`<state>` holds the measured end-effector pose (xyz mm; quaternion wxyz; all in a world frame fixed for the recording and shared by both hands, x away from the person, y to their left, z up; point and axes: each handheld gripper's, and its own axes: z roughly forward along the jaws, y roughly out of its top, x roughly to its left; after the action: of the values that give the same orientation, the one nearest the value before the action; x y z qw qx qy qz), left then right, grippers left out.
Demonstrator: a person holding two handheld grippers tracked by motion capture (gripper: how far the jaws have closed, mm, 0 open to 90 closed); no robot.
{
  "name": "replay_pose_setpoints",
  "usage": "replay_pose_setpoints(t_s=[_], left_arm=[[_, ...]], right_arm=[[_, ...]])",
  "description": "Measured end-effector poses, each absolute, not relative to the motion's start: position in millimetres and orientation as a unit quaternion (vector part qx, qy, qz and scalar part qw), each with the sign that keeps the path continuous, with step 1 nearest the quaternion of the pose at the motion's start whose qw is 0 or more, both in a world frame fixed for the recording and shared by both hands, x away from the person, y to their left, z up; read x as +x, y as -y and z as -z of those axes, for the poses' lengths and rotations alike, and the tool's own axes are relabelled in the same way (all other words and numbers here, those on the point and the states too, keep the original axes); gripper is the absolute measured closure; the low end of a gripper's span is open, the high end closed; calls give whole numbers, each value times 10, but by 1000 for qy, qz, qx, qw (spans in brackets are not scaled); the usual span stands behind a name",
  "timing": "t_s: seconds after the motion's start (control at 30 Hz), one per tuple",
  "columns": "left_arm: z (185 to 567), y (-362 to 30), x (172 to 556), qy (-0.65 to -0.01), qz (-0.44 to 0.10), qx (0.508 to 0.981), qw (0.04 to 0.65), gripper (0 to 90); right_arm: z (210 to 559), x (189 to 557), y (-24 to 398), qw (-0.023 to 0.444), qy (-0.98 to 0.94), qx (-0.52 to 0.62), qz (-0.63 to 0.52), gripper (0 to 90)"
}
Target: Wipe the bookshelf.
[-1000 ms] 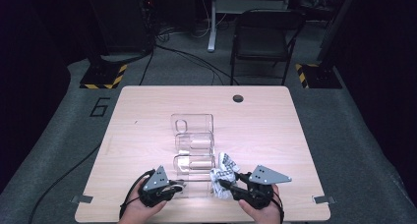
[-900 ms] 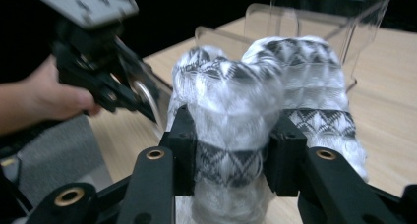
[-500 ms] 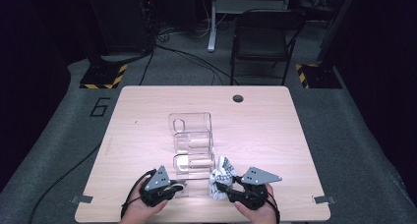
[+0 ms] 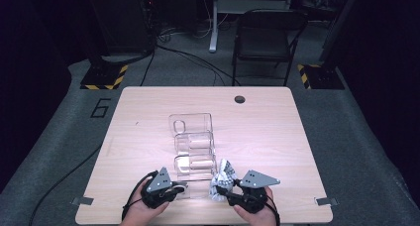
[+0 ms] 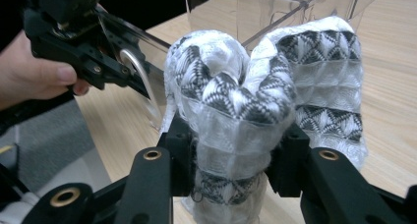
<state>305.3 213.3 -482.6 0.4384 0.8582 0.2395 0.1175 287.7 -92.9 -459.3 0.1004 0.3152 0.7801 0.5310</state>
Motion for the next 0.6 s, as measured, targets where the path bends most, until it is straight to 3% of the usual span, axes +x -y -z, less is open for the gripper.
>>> replay_pose_setpoints(t_s=[0.13,0.23,0.43,0.6], left_arm=[[4820,-2136,3051,-240,-116,857,441,843],[4820,-2137,3051,-240,-115,857,442,844],[4827,-2148,3056,-241,-114,856,444,842],[4824,-2144,3052,-240,-117,856,442,842]], right_arm=[[4732,2941,915,74,-785,329,-520,608],[4839,2974,864,80,-809,327,-482,608],[4702,2919,878,90,-797,320,-504,606],[4819,2977,878,70,-804,325,-493,606]])
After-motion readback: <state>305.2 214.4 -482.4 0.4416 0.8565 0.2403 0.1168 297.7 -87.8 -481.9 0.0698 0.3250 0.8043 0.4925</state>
